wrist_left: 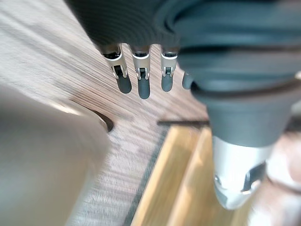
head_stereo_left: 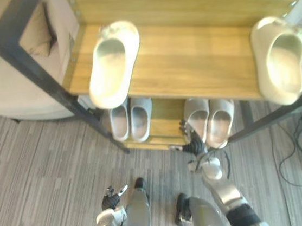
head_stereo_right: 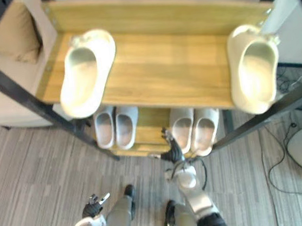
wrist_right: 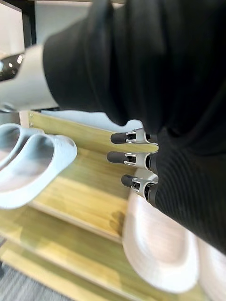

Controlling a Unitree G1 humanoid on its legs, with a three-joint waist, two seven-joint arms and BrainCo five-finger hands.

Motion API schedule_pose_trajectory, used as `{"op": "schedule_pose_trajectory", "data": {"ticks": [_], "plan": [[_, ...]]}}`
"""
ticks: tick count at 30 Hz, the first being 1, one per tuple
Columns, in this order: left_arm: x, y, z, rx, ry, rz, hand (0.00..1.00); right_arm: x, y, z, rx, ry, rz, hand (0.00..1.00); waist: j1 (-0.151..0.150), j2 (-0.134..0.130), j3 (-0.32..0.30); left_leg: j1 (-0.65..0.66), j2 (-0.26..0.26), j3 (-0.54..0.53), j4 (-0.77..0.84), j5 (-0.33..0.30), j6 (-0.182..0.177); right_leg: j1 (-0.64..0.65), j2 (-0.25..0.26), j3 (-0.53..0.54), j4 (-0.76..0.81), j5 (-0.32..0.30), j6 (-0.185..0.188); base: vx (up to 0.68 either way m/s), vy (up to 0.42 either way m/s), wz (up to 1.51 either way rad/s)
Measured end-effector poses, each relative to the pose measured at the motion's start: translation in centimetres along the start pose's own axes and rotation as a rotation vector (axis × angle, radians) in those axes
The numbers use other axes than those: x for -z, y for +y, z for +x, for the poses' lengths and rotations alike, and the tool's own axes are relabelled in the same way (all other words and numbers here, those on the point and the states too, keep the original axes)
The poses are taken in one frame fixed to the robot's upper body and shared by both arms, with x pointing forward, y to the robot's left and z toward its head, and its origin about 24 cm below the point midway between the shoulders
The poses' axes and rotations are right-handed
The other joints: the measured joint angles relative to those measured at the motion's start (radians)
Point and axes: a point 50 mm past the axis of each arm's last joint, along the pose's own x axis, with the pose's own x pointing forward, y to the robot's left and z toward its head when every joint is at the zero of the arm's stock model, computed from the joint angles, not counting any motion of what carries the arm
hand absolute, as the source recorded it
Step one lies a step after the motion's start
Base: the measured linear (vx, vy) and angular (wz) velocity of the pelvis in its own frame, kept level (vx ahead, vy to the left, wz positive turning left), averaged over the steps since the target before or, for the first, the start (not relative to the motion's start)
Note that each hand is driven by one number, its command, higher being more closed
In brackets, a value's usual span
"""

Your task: Organize the slippers on the shoe rack

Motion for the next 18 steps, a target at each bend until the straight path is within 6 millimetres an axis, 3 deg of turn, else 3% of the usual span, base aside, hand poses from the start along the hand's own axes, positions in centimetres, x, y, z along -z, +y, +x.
{"op": "schedule_pose_trajectory", "data": {"ticks": [2, 3, 6, 9, 14, 18], "plan": [[0.4, -0.3, -0.1, 0.019, 0.013, 0.041, 0.0, 1.9, -0.6, -0.4, 0.005, 0.076, -0.024, 0.0, -0.011, 0.005, -0.019, 0.036, 0.0, 0.005, -0.05, 0.017, 0.006, 0.032, 0.005, 0.005, -0.053, 0.023, 0.008, 0.14, 0.052, -0.12], [0.5, -0.8, -0.2, 0.048, 0.013, 0.085, 0.0, 4.4, -1.8, -1.0, 0.032, 0.178, -0.083, 0.0, -0.015, 0.015, -0.029, 0.08, -0.001, 0.01, -0.1, 0.035, 0.014, 0.084, 0.009, 0.007, -0.122, 0.054, 0.016, 0.08, 0.054, -0.11], [1.0, -1.7, -0.7, 0.105, 0.003, 0.159, 0.0, 8.0, -3.9, -2.5, 0.087, 0.347, -0.123, 0.0, -0.02, 0.03, -0.05, 0.123, -0.008, 0.015, -0.15, 0.052, 0.028, 0.144, 0.01, 0.008, -0.213, 0.095, 0.03, 0.08, 0.081, -0.05], [1.7, -1.8, -0.9, 0.128, 0.019, 0.207, 0.0, 10.5, -5.3, -3.9, 0.131, 0.474, -0.15, 0.0, -0.037, 0.045, -0.064, 0.159, -0.02, 0.018, -0.196, 0.072, 0.04, 0.185, 0.007, 0.014, -0.284, 0.13, 0.037, 0.01, 0.07, -0.02], [2.2, -1.9, -1.1, 0.158, 0.028, 0.344, 0.0, 13.4, -5.4, -6.1, 0.158, 0.635, -0.138, 0.0, -0.044, 0.064, -0.082, 0.228, -0.028, 0.022, -0.275, 0.106, 0.05, 0.225, 0.006, 0.03, -0.33, 0.152, 0.044, -0.02, 0.032, -0.07], [2.0, -3.3, -1.2, 0.22, 0.007, 0.427, 0.0, 15.0, -5.5, -7.6, 0.18, 0.739, -0.113, 0.0, -0.053, 0.08, -0.098, 0.259, -0.035, 0.01, -0.334, 0.142, 0.055, 0.239, 0.007, 0.026, -0.348, 0.166, 0.048, -0.04, 0.016, 0.03]]}}
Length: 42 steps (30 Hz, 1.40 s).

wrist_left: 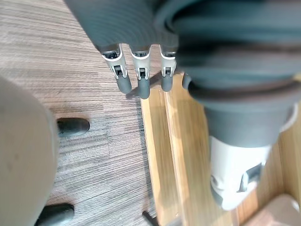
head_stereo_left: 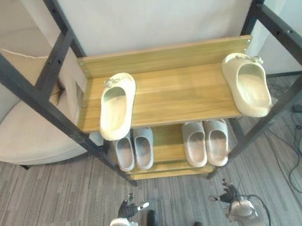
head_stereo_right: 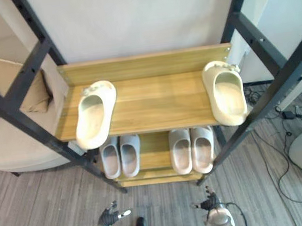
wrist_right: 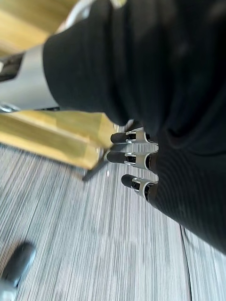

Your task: Organize the slippers on the shoe rack

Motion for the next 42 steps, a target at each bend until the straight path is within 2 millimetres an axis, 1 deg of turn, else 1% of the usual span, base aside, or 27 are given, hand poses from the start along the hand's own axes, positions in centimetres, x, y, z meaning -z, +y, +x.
{"op": "schedule_pose_trajectory", "data": {"ticks": [2, 3, 4, 5, 6, 8, 10, 11, 12, 15, 16, 17, 18, 19, 21, 22, 24, 25, 27, 32, 34, 37, 38, 39, 40, 42], "plan": [[-0.5, -0.6, 0.0, 0.029, -0.024, 0.034, 0.0, 0.7, 0.1, -0.1, -0.002, 0.031, 0.011, 0.0, -0.004, 0.0, -0.004, 0.016, -0.003, -0.01, -0.01, 0.005, 0.002, 0.017, -0.002, -0.008, -0.006, 0.001, 0.001, -0.03, 0.015, 0.15], [-2.0, -1.8, -0.1, 0.081, -0.096, 0.07, 0.0, 1.2, 0.2, -0.3, -0.003, 0.046, 0.01, 0.0, -0.006, 0.001, -0.019, 0.016, -0.005, -0.017, -0.025, 0.012, 0.004, 0.019, -0.004, -0.017, -0.015, 0.003, 0.004, -0.02, 0.011, 0.17], [-2.5, -2.1, -0.2, 0.095, -0.121, 0.078, 0.0, 1.2, 0.2, -0.3, -0.003, 0.047, 0.01, 0.0, -0.006, 0.002, -0.022, 0.016, -0.006, -0.02, -0.028, 0.015, 0.005, 0.019, -0.005, -0.019, -0.016, 0.004, 0.004, -0.03, 0.015, 0.16], [-4.2, -3.1, -0.4, 0.14, -0.204, 0.094, 0.0, 1.3, 0.2, -0.3, -0.004, 0.048, 0.01, 0.0, -0.006, 0.004, -0.024, 0.017, -0.007, -0.025, -0.032, 0.02, 0.008, 0.02, -0.008, -0.023, -0.017, 0.005, 0.006, -0.02, 0.012, 0.09], [-5.1, -3.7, -0.7, 0.171, -0.245, 0.095, 0.0, 1.3, 0.3, -0.3, -0.004, 0.048, 0.011, 0.0, -0.006, 0.005, -0.026, 0.018, -0.009, -0.027, -0.035, 0.023, 0.01, 0.021, -0.01, -0.024, -0.017, 0.006, 0.007, -0.02, 0.018, 0.1], [-7.3, -5.2, -1.6, 0.252, -0.357, 0.082, 0.0, 1.5, 0.4, -0.4, -0.008, 0.056, 0.012, 0.0, -0.007, 0.008, -0.027, 0.033, -0.016, -0.037, -0.041, 0.027, 0.013, 0.042, -0.015, -0.031, -0.027, 0.008, 0.011, 0.0, 0.021, 0.11], [-9.0, -6.3, -2.8, 0.339, -0.452, 0.069, 0.0, 1.9, 0.6, -0.4, -0.016, 0.075, 0.011, 0.0, -0.008, 0.008, -0.04, 0.04, -0.019, -0.04, -0.041, 0.026, 0.014, 0.053, -0.018, -0.032, -0.031, 0.008, 0.012, 0.0, 0.01, 0.06], [-10.6, -7.0, -3.8, 0.389, -0.529, 0.047, 0.0, 1.7, 0.6, -0.4, -0.016, 0.071, 0.01, 0.0, -0.007, 0.011, -0.044, 0.039, -0.02, -0.04, -0.041, 0.026, 0.014, 0.052, -0.018, -0.032, -0.031, 0.008, 0.012, 0.0, 0.0, 0.0], [-11.1, -7.3, -4.1, 0.41, -0.555, 0.04, 0.0, 1.7, 0.6, -0.4, -0.016, 0.07, 0.01, 0.0, -0.008, 0.013, -0.045, 0.039, -0.02, -0.041, -0.041, 0.026, 0.014, 0.052, -0.018, -0.032, -0.031, 0.008, 0.012, 0.0, 0.0, 0.0], [-14.5, -8.3, -6.7, 0.509, -0.72, -0.028, 0.0, 1.9, 0.7, -0.4, -0.02, 0.072, 0.002, 0.0, -0.008, 0.023, -0.058, 0.04, -0.02, -0.041, -0.041, 0.026, 0.014, 0.053, -0.017, -0.033, -0.031, 0.009, 0.011, 0.0, 0.0, 0.0], [-14.7, -8.3, -6.8, 0.513, -0.728, -0.03, 0.0, 1.9, 0.7, -0.4, -0.02, 0.072, 0.001, 0.0, -0.008, 0.024, -0.058, 0.04, -0.02, -0.041, -0.041, 0.026, 0.014, 0.053, -0.017, -0.033, -0.031, 0.009, 0.011, 0.0, 0.0, 0.0], [-15.7, -8.5, -7.4, 0.535, -0.771, -0.047, 0.0, 1.9, 0.7, -0.4, -0.022, 0.07, -0.01, 0.0, -0.008, 0.026, -0.061, 0.04, -0.02, -0.043, -0.041, 0.027, 0.014, 0.055, -0.017, -0.035, -0.032, 0.009, 0.011, 0.0, -0.01, 0.03], [-17.4, -8.6, -8.4, 0.562, -0.844, -0.068, 0.0, 1.8, 0.8, -0.5, -0.03, 0.065, -0.031, 0.0, -0.008, 0.027, -0.063, 0.051, -0.021, -0.044, -0.041, 0.027, 0.014, 0.068, -0.016, -0.038, -0.037, 0.009, 0.01, 0.0, -0.012, 0.04], [-17.7, -8.6, -8.5, 0.566, -0.855, -0.069, 0.0, 1.9, 0.8, -0.5, -0.031, 0.066, -0.032, 0.0, -0.008, 0.027, -0.063, 0.053, -0.021, -0.045, -0.041, 0.027, 0.014, 0.072, -0.016, -0.039, -0.039, 0.009, 0.01, -0.01, -0.018, 0.05], [-19.8, -8.6, -9.6, 0.591, -0.948, -0.087, 0.0, 1.8, 0.9, -0.5, -0.035, 0.062, -0.041, 0.0, -0.009, 0.023, -0.066, 0.065, -0.021, -0.049, -0.041, 0.026, 0.014, 0.09, -0.016, -0.045, -0.048, 0.009, 0.01, -0.02, -0.021, 0.05], [-20.3, -8.5, -10.0, 0.594, -0.976, -0.095, 0.0, 1.7, 0.9, -0.5, -0.036, 0.059, -0.044, 0.0, -0.009, 0.023, -0.068, 0.065, -0.021, -0.049, -0.041, 0.026, 0.014, 0.091, -0.016, -0.046, -0.049, 0.009, 0.01, -0.02, -0.02, 0.03], [-22.0, -8.3, -11.3, 0.595, -1.07, -0.105, 0.0, 1.7, 1.0, -0.5, -0.044, 0.054, -0.072, 0.0, -0.009, 0.026, -0.076, 0.065, -0.018, -0.049, -0.041, 0.026, 0.014, 0.09, -0.016, -0.045, -0.047, 0.009, 0.01, 0.0, 0.0, 0.0], [-22.5, -8.2, -11.7, 0.591, -1.094, -0.112, 0.0, 1.8, 1.0, -0.5, -0.044, 0.054, -0.074, 0.0, -0.009, 0.026, -0.077, 0.065, -0.018, -0.048, -0.041, 0.026, 0.014, 0.09, -0.016, -0.045, -0.047, 0.009, 0.01, 0.0, 0.0, 0.0], [-24.3, -7.5, -12.8, 0.574, -1.184, -0.135, 0.0, 1.8, 0.8, -0.5, -0.044, 0.051, -0.099, 0.0, -0.009, 0.027, -0.079, 0.065, -0.018, -0.048, -0.041, 0.026, 0.014, 0.09, -0.016, -0.043, -0.044, 0.009, 0.01, 0.0, 0.0, 0.0], [-26.6, -5.5, -13.7, 0.478, -1.294, -0.169, 0.0, 2.2, 0.3, -0.5, -0.041, 0.061, -0.114, 0.0, -0.01, 0.024, -0.095, 0.065, -0.018, -0.043, -0.041, 0.026, 0.014, 0.083, -0.017, -0.037, -0.03, 0.008, 0.011, -0.01, -0.003, -0.02], [-27.5, -4.5, -13.9, 0.433, -1.335, -0.169, 0.0, 2.4, -0.1, -0.5, -0.034, 0.064, -0.12, 0.0, -0.01, 0.024, -0.095, 0.065, -0.018, -0.043, -0.041, 0.027, 0.014, 0.081, -0.018, -0.036, -0.029, 0.008, 0.011, -0.02, -0.001, -0.01], [-29.1, -2.7, -14.2, 0.348, -1.396, -0.139, 0.0, 2.5, -0.2, -0.6, -0.036, 0.071, -0.12, 0.0, -0.013, 0.023, -0.095, 0.065, -0.017, -0.042, -0.041, 0.027, 0.014, 0.079, -0.018, -0.034, -0.028, 0.007, 0.012, -0.04, -0.007, -0.01], [-30.0, -1.1, -14.0, 0.268, -1.421, -0.117, 0.0, 2.7, -0.2, -0.6, -0.039, 0.078, -0.119, 0.0, -0.017, 0.023, -0.094, 0.065, -0.017, -0.042, -0.041, 0.027, 0.014, 0.078, -0.017, -0.033, -0.027, 0.007, 0.012, 0.0, 0.0, 0.0], [-30.4, -0.4, -13.8, 0.23, -1.426, -0.101, 0.0, 2.7, -0.2, -0.6, -0.039, 0.079, -0.119, 0.0, -0.02, 0.022, -0.094, 0.065, -0.017, -0.042, -0.041, 0.027, 0.014, 0.078, -0.017, -0.033, -0.027, 0.007, 0.012, 0.0, 0.0, 0.0], [-30.6, -0.1, -13.7, 0.215, -1.426, -0.098, 0.0, 2.7, -0.2, -0.6, -0.038, 0.079, -0.118, 0.0, -0.021, 0.022, -0.094, 0.065, -0.017, -0.042, -0.041, 0.027, 0.014, 0.077, -0.018, -0.033, -0.027, 0.007, 0.012, 0.0, 0.0, 0.0], [-31.4, 1.7, -13.3, 0.13, -1.423, -0.072, 0.0, 2.7, -0.2, -0.6, -0.04, 0.081, -0.116, 0.0, -0.026, 0.021, -0.094, 0.062, -0.017, -0.041, -0.041, 0.027, 0.014, 0.074, -0.017, -0.032, -0.027, 0.007, 0.012, 0.0, 0.0, 0.0]]}}
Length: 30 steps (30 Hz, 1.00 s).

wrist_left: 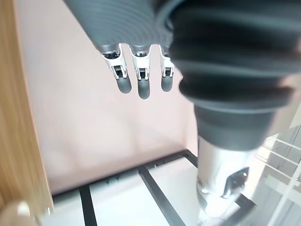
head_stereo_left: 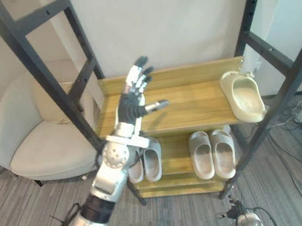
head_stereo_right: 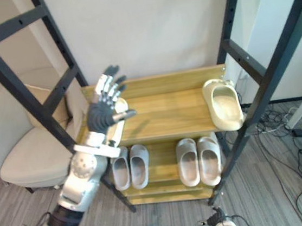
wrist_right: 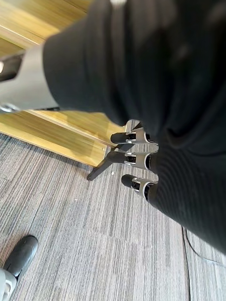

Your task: Organize the slippers on the shoe rack

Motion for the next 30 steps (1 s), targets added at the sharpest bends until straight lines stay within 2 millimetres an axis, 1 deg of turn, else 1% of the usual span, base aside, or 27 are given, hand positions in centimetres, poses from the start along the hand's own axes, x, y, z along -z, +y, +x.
{"op": "schedule_pose_trajectory", "data": {"ticks": [2, 4, 9, 13, 15, 22, 27, 30], "plan": [[0.2, 1.7, 0.4, -0.024, 0.014, 0.075, 0.0, -0.1, 0.0, 0.0, -0.002, -0.002, 0.002, 0.0, -0.005, -0.001, -0.002, -0.007, 0.0, 0.0, 0.0, 0.0, 0.0, -0.006, 0.001, 0.0, -0.003, 0.001, -0.001, 0.0, 0.0, 0.0], [1.0, 4.3, 0.6, -0.061, 0.072, 0.181, 0.0, -0.2, 0.0, 0.0, -0.004, -0.004, 0.005, 0.0, -0.011, -0.01, 0.004, -0.01, 0.001, 0.0, 0.0, 0.0, 0.0, -0.008, 0.003, 0.0, -0.007, 0.001, -0.002, 0.0, 0.0, 0.0], [1.5, 7.5, 0.6, -0.108, 0.147, 0.301, 0.0, 0.0, -0.2, 0.1, 0.01, 0.006, 0.043, 0.0, -0.011, -0.023, 0.012, -0.013, -0.004, 0.0, 0.0, -0.002, -0.002, -0.003, 0.004, -0.001, -0.027, 0.005, -0.004, 0.0, 0.0, 0.0], [1.4, 9.6, 1.1, -0.131, 0.186, 0.387, 0.0, -0.1, -0.1, 0.1, 0.005, 0.004, 0.048, 0.0, -0.011, -0.021, 0.015, -0.013, -0.003, -0.001, 0.0, -0.005, -0.007, 0.0, 0.007, -0.001, -0.038, 0.008, -0.005, 0.0, 0.0, 0.0], [1.3, 10.2, 1.2, -0.135, 0.196, 0.427, 0.0, -0.1, -0.2, 0.1, 0.005, 0.005, 0.057, 0.0, -0.011, -0.018, 0.018, -0.013, -0.002, -0.001, 0.0, -0.006, -0.008, 0.0, 0.008, -0.001, -0.039, 0.008, -0.005, 0.0, 0.0, 0.0], [1.5, 10.6, 1.1, -0.117, 0.224, 0.523, 0.0, 0.0, 0.1, 0.0, -0.003, 0.009, 0.079, 0.0, -0.009, -0.012, 0.023, -0.012, 0.004, 0.005, 0.0, -0.013, -0.016, -0.001, 0.012, 0.006, -0.039, 0.008, -0.006, -0.01, -0.006, -0.02], [1.7, 11.1, 0.9, -0.104, 0.249, 0.604, 0.0, -0.3, 0.8, -0.1, -0.018, 0.004, 0.1, 0.0, -0.001, -0.011, 0.023, -0.012, 0.019, 0.023, 0.0, -0.016, -0.021, -0.009, 0.026, 0.024, -0.038, 0.01, -0.015, -0.02, -0.025, -0.11], [1.9, 11.3, 0.8, -0.097, 0.267, 0.649, 0.0, -0.5, 0.8, -0.1, -0.019, -0.009, 0.105, 0.0, 0.004, -0.005, 0.027, -0.012, 0.024, 0.025, 0.0, -0.017, -0.023, -0.012, 0.031, 0.027, -0.038, 0.009, -0.018, -0.01, -0.015, -0.04]]}}
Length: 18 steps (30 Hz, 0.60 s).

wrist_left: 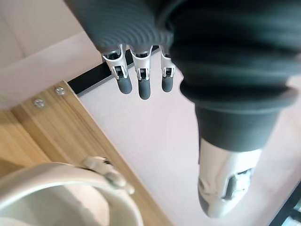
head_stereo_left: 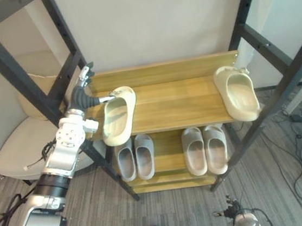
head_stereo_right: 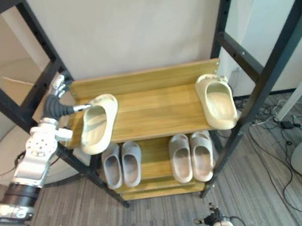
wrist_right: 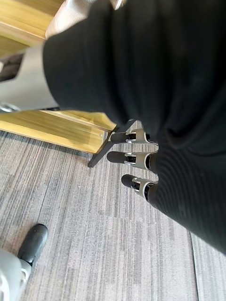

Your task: Organize the slippers on the shoe rack

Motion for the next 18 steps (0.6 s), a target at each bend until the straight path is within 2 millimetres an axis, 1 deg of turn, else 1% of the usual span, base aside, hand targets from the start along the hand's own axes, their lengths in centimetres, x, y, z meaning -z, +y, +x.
{"op": "schedule_pose_trajectory", "data": {"ticks": [9, 10, 13, 18], "plan": [[0.9, 0.0, 0.4, 0.01, 0.034, 0.105, 0.0, -0.1, 0.0, 0.0, 0.002, -0.006, 0.011, 0.0, 0.003, 0.0, 0.001, -0.003, 0.013, 0.004, 0.0, -0.005, -0.008, -0.008, 0.011, 0.007, 0.002, 0.0, -0.008, -0.01, -0.003, -0.01], [0.9, 0.0, 0.5, 0.009, 0.038, 0.115, 0.0, -0.1, 0.0, 0.0, 0.002, -0.006, 0.012, 0.0, 0.003, 0.001, 0.0, -0.008, 0.015, 0.005, 0.0, -0.009, -0.014, -0.014, 0.013, 0.008, 0.002, 0.0, -0.008, -0.04, -0.009, -0.04], [0.9, 0.2, 0.9, -0.001, 0.039, 0.116, 0.0, -0.1, 0.2, -0.1, 0.0, -0.005, 0.014, 0.0, 0.006, 0.001, 0.001, -0.022, 0.022, 0.007, 0.0, -0.006, -0.018, -0.03, 0.02, 0.012, 0.002, 0.0, -0.009, -0.05, -0.01, -0.05], [1.3, 0.4, 1.7, -0.032, 0.078, 0.13, 0.0, 0.4, 0.1, -0.2, 0.005, 0.01, 0.029, 0.0, 0.008, 0.002, 0.005, -0.039, 0.035, 0.008, -0.005, -0.006, -0.02, -0.055, 0.03, 0.029, 0.01, 0.0, -0.014, -0.05, -0.014, -0.05]]}}
